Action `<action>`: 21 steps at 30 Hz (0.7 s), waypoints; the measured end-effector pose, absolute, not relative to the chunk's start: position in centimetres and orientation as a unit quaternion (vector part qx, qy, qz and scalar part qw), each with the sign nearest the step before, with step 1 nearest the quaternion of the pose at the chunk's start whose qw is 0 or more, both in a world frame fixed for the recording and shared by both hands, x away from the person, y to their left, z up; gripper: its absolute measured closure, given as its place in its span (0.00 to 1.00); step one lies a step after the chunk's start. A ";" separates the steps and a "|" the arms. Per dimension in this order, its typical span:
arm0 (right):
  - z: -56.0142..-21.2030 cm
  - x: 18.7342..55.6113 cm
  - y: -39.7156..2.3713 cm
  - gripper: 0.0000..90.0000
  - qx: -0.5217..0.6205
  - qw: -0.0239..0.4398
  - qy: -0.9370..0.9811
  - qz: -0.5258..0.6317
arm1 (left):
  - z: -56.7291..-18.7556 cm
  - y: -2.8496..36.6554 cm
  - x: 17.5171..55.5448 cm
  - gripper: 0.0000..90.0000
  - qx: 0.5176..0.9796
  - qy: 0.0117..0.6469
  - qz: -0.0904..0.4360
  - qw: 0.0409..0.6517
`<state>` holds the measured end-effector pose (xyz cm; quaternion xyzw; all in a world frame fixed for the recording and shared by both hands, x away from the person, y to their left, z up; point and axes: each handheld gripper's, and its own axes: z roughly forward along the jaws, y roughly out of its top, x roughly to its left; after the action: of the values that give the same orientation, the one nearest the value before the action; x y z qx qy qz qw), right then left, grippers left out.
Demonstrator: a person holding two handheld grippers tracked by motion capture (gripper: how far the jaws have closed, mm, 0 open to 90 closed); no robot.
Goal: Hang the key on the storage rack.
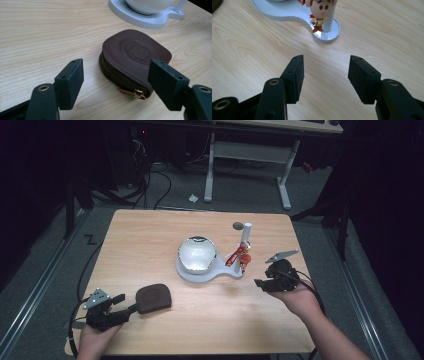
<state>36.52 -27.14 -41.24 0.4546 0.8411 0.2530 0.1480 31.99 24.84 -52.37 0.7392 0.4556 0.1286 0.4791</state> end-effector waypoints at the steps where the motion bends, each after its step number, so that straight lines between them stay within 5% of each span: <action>1: -41.2 36.5 -27.1 0.52 0.455 0.148 0.841 0.253 | -52.4 24.8 32.0 0.32 0.739 0.456 0.129 0.479; 21: -50.0 31.7 -27.5 0.49 0.456 0.221 0.795 0.333 | -52.4 24.1 32.0 0.32 0.746 0.451 0.131 0.471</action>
<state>31.73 -27.48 -49.96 0.4559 0.7954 0.3325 0.2213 31.97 24.13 -52.44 0.7464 0.4514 0.1309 0.4713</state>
